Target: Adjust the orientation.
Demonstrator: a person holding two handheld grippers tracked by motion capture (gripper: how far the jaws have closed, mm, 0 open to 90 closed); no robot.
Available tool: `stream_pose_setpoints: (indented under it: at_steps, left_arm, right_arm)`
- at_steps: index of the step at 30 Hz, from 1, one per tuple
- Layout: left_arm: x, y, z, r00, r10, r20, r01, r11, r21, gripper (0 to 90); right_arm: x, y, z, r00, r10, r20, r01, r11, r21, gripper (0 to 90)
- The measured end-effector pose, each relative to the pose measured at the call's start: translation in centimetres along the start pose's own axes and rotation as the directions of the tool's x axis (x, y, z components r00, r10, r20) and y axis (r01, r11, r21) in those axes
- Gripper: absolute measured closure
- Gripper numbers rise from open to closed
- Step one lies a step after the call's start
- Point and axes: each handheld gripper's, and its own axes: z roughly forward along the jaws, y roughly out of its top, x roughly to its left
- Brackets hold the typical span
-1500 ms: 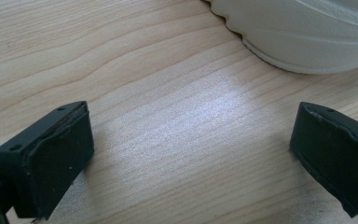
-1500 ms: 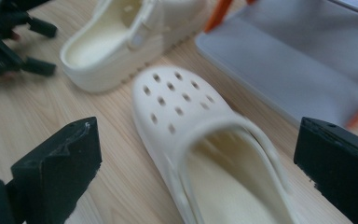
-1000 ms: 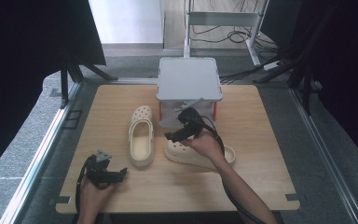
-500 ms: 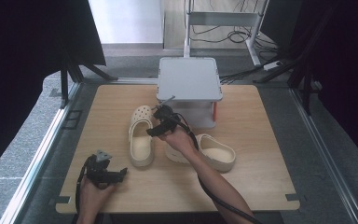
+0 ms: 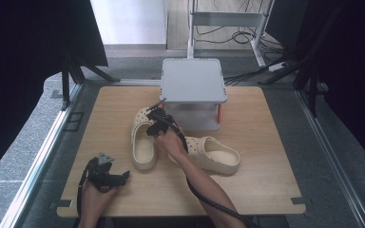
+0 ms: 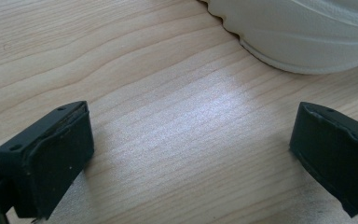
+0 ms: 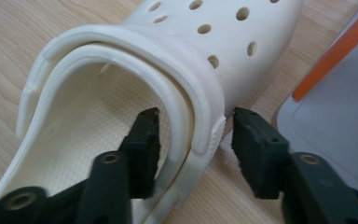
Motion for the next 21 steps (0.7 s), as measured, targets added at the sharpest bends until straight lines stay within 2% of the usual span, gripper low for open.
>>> stream_pose_setpoints:
  at_steps: [2, 3, 4, 6, 8, 10, 13, 21]
  left_arm:
    - [0.0, 0.0, 0.0, 1.0000, 0.001, 0.001, -0.001, 1.0000, 0.000, 0.0]
    - [0.0, 0.0, 0.0, 1.0000, 0.001, 0.000, -0.001, 1.0000, 0.000, 0.0]
    - [0.0, 0.0, 0.0, 1.0000, 0.001, 0.000, -0.001, 1.0000, 0.000, 0.0]
    - [0.0, 0.0, 0.0, 1.0000, 0.001, 0.000, -0.001, 1.0000, 0.000, 0.0]
    - [0.0, 0.0, 0.0, 1.0000, 0.001, 0.001, -0.001, 1.0000, 0.000, 0.0]
    - [0.0, 0.0, 0.0, 1.0000, 0.002, 0.000, -0.002, 1.0000, 0.000, 0.0]
    - [0.0, 0.0, 0.0, 1.0000, 0.000, 0.003, 0.000, 1.0000, 0.001, 0.0]
    - [0.1, 0.0, 0.0, 0.9999, 0.005, 0.009, -0.005, 1.0000, -0.002, 0.0]
  right_arm:
    - [0.3, 0.1, -0.2, 0.9998, -0.009, 0.020, 0.009, 1.000, 0.017, 61.6]
    - [0.6, 0.1, -0.4, 0.9985, -0.021, 0.050, 0.019, 0.999, 0.029, 69.1]
    - [0.6, 0.1, -0.4, 0.9985, -0.021, 0.050, 0.019, 0.999, 0.029, 69.1]
    - [0.4, 0.1, -0.7, 0.9990, -0.021, 0.040, 0.020, 0.999, 0.031, 75.8]
    - [0.4, 0.0, -0.8, 0.9996, -0.025, 0.012, 0.025, 0.999, 0.038, 76.5]
    - [0.9, 0.0, -1.1, 0.9979, -0.063, 0.015, 0.063, 0.997, 0.046, 76.5]
    - [1.7, 0.0, -1.8, 0.9955, -0.095, -0.002, 0.095, 0.994, 0.047, 76.5]
    - [3.6, -0.3, -5.3, 0.9841, -0.162, -0.072, 0.163, 0.987, 0.002, 76.5]
